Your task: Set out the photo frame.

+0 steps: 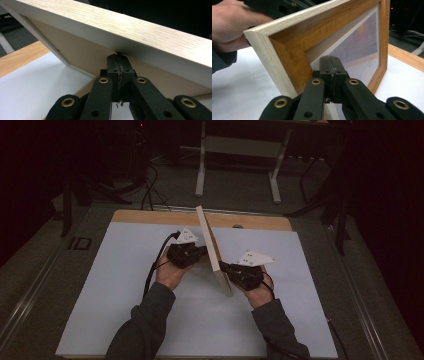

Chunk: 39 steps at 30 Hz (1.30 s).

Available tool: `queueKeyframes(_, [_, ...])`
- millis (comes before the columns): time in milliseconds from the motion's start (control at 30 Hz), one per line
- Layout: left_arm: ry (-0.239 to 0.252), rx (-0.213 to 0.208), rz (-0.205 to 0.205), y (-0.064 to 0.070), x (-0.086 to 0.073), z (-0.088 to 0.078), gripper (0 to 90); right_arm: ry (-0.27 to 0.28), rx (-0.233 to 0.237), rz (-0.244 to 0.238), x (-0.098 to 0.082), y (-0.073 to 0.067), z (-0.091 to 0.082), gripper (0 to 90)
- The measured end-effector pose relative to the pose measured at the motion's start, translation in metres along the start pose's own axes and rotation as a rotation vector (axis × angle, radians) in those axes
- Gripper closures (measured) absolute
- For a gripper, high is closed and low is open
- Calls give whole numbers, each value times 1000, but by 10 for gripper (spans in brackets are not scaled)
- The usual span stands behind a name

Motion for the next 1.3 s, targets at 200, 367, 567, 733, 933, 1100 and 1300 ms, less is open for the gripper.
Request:
queueKeyframes(200, [2,-10,-5,2,2,1,900,-4,-4,2,0,1,1,897])
queueKeyframes(367, [1,-14,-3,2,2,1,900,-4,0,1,3,0,6,897])
queueKeyframes(567, [-5,-12,3,0,2,-1,900,-1,5,5,5,-1,12,897])
queueKeyframes(733, [-5,-15,-2,-1,4,0,900,-3,2,10,7,0,15,897])
queueKeyframes(933, [-9,-19,2,-2,8,3,900,-2,-11,22,9,3,19,897])
queueKeyframes(1100, [-7,-26,-8,-6,8,3,900,-4,-13,35,10,4,23,896])
queueKeyframes(1300, [-4,-47,-26,-13,8,3,900,-9,-22,43,12,4,29,897])
Point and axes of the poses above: each handheld gripper's, and its own axes: z roughly forward along the jaws, x roughly out of its top, y roughly to its right, the point moved 6 cm from there along z, roughly forward along the jaws, and after that the axes turned 12 degrees about -z, right-handed, at the moved point
